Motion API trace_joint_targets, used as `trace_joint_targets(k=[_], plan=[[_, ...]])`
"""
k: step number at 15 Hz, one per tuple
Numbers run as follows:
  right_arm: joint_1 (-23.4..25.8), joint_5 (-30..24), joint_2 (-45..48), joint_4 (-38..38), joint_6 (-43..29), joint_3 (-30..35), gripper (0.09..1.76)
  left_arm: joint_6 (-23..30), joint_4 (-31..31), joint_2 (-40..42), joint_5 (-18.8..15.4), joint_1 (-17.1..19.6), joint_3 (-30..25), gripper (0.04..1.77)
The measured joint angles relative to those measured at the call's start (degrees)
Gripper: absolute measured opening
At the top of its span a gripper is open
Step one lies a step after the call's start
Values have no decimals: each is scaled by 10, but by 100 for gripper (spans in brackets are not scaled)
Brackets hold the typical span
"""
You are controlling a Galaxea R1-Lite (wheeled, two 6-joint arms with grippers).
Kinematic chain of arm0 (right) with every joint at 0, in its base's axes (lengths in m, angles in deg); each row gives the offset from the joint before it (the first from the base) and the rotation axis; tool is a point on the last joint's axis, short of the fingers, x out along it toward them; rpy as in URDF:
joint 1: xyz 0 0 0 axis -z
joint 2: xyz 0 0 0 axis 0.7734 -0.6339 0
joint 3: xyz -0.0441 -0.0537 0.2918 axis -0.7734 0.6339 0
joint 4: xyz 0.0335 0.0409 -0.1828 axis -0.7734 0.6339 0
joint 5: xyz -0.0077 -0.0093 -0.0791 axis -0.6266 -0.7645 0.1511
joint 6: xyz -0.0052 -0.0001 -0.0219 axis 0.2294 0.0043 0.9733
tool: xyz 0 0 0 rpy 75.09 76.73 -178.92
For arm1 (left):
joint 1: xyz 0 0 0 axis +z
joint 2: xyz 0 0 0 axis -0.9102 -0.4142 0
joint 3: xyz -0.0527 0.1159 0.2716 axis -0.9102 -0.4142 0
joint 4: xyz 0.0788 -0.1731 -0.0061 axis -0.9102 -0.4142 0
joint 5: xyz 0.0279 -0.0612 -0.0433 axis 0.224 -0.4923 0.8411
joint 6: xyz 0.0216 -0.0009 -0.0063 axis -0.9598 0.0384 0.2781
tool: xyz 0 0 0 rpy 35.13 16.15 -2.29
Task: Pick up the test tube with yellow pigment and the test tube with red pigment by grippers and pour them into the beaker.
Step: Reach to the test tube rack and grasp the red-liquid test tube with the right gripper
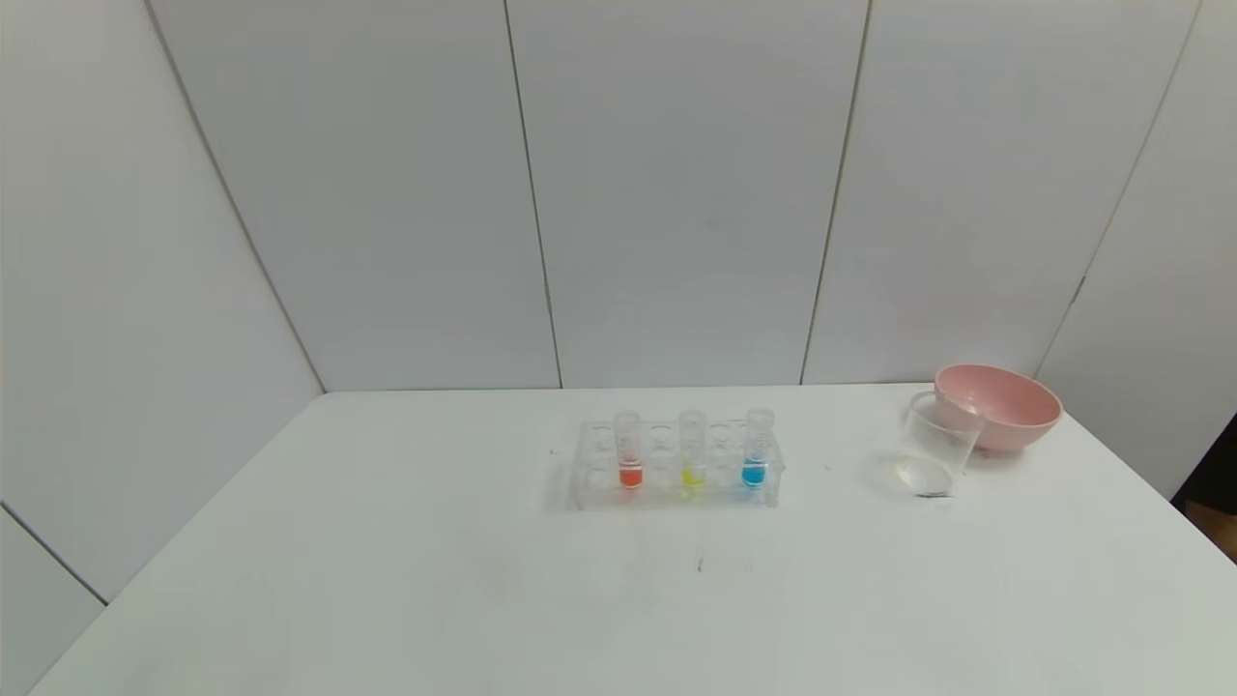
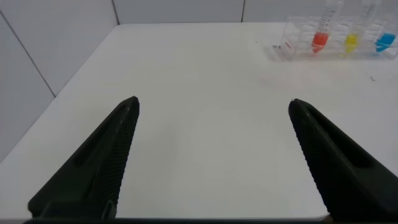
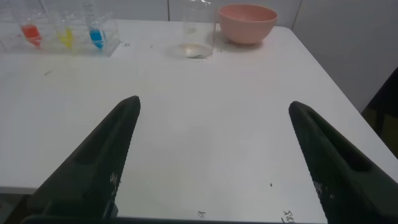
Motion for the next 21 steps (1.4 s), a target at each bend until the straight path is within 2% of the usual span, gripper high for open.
trace_joint_targets(k=[9, 14, 21], plan=[[0, -4, 0, 5, 3, -11, 171, 0, 0, 0, 0, 0, 0, 172], [-1, -26, -50, 2, 2, -93, 171, 0, 0, 0, 0, 0, 0, 172], [-7, -30, -236, -35, -15, -235, 171, 0, 0, 0, 0, 0, 0, 172]])
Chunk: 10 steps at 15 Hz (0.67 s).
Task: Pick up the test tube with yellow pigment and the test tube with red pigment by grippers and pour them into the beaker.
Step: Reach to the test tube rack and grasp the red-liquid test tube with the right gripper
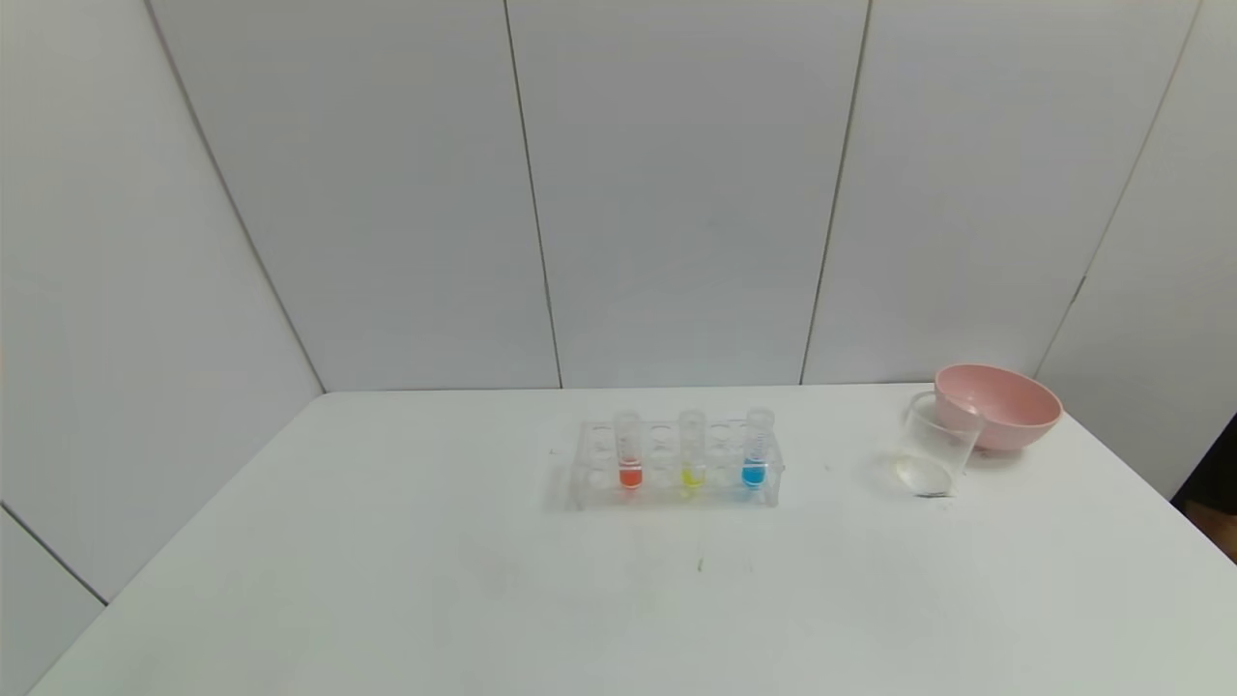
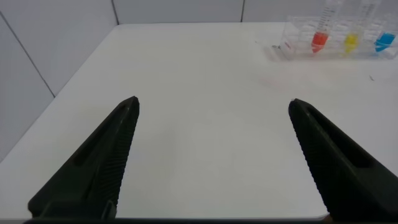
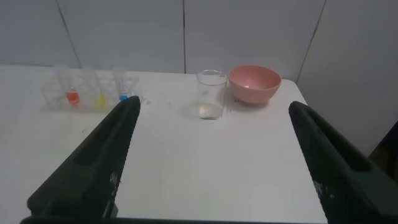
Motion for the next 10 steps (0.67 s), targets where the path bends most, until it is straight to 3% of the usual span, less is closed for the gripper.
trace_joint_targets(k=[6, 8, 10], plan=[[-12, 5, -202, -29, 0, -124, 171, 0, 0, 0, 0, 0, 0, 172], [-59, 30, -260, -43, -1, -155, 171, 0, 0, 0, 0, 0, 0, 172], [-137, 76, -305, -47, -9, -173, 171, 0, 0, 0, 0, 0, 0, 172]])
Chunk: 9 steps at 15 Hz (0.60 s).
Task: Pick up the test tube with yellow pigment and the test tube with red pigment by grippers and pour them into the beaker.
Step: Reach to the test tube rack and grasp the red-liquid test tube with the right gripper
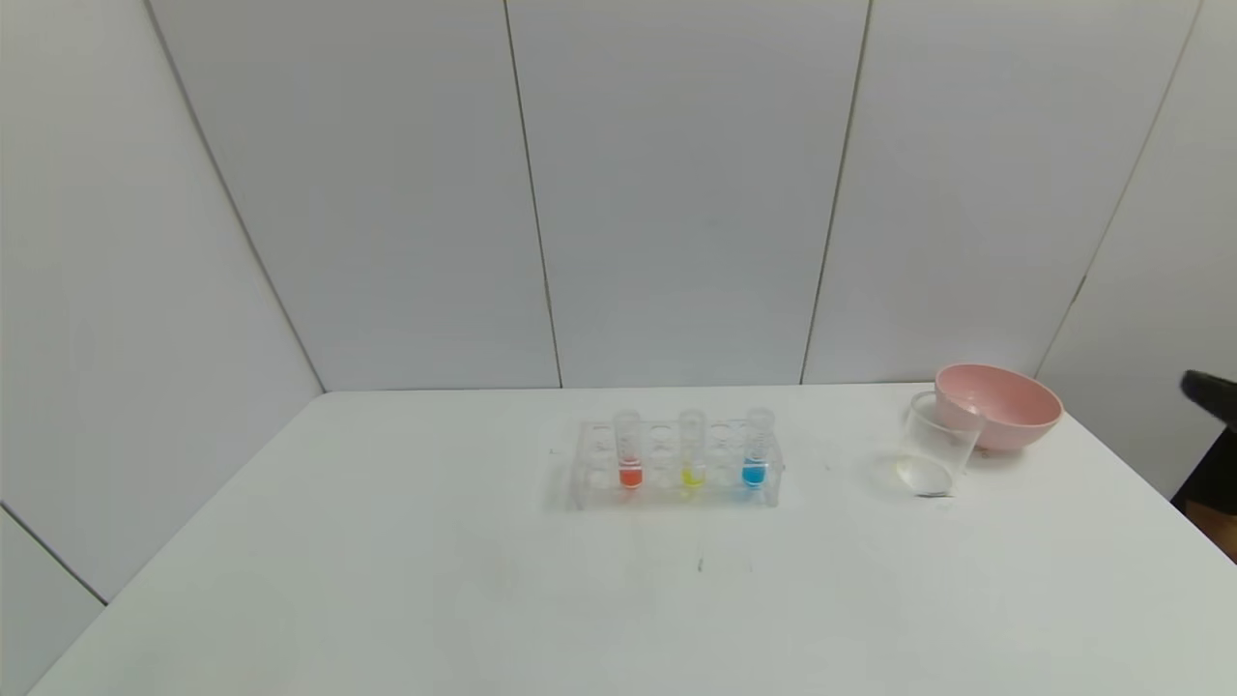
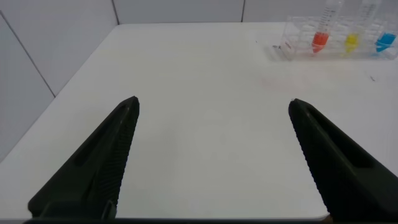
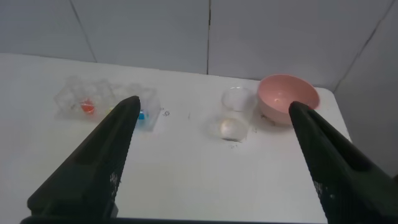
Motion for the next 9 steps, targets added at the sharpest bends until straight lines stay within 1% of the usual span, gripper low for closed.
trace_joint_targets(k=[2, 3, 4, 6, 9], plan=[[-98, 74, -38, -5, -30, -8, 171, 0, 0, 0, 0, 0, 0, 172], [-153, 125, -61, -8, -59, -13, 171, 0, 0, 0, 0, 0, 0, 172], [-192, 160, -85, -10, -87, -20, 171, 0, 0, 0, 0, 0, 0, 172], [-250, 197, -137, -10, -118, -39, 171, 0, 0, 0, 0, 0, 0, 172], [-324, 246, -198, -9, -138, -54, 171, 0, 0, 0, 0, 0, 0, 172]])
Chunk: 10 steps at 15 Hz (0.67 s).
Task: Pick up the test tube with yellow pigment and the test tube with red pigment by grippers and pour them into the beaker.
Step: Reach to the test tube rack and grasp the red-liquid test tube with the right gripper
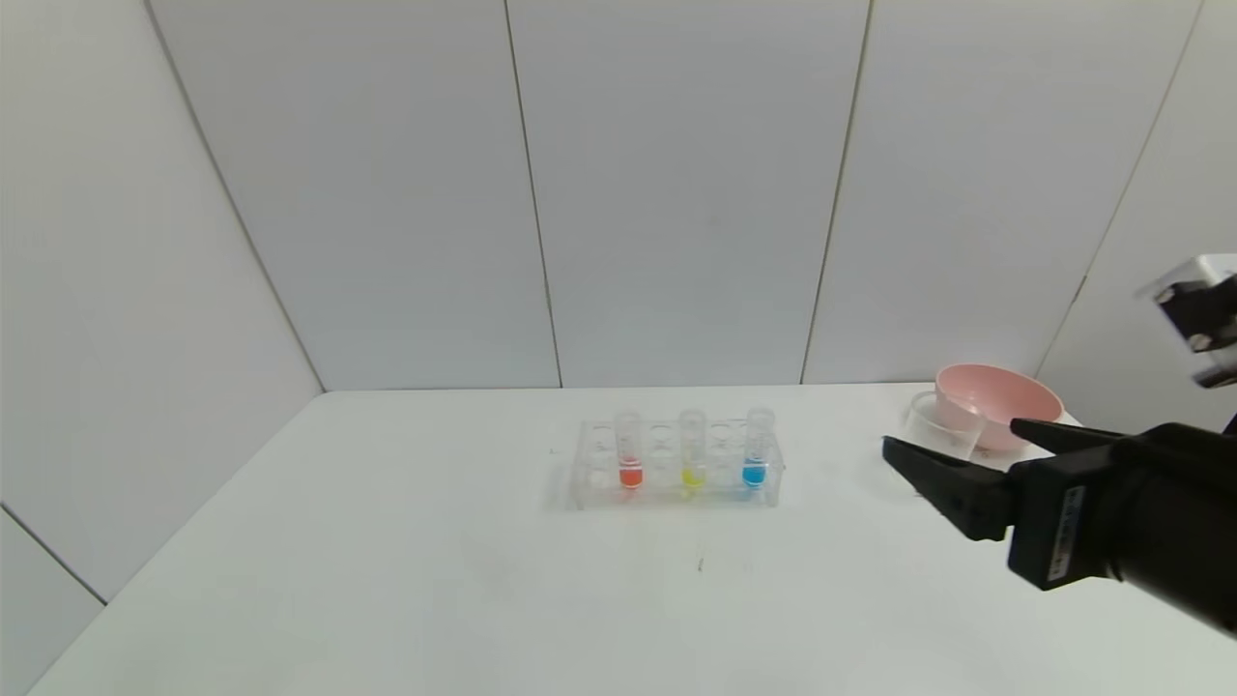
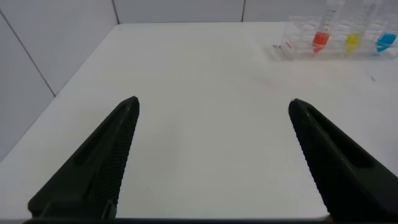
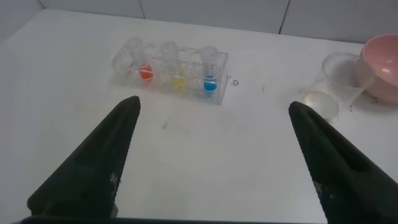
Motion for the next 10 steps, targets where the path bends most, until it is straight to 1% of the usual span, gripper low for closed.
trace_joint_targets(k=[2, 4, 7, 10], plan=[[-48, 37, -45, 0, -28, -11, 171, 0, 0, 0, 0, 0, 0, 172], [-88, 51, -90, -2, -55, -24, 171, 0, 0, 0, 0, 0, 0, 172], [-116, 67, -165, -3, -87, -63, 171, 0, 0, 0, 0, 0, 0, 172], [-134, 72, -247, -5, -99, -122, 171, 0, 0, 0, 0, 0, 0, 172]])
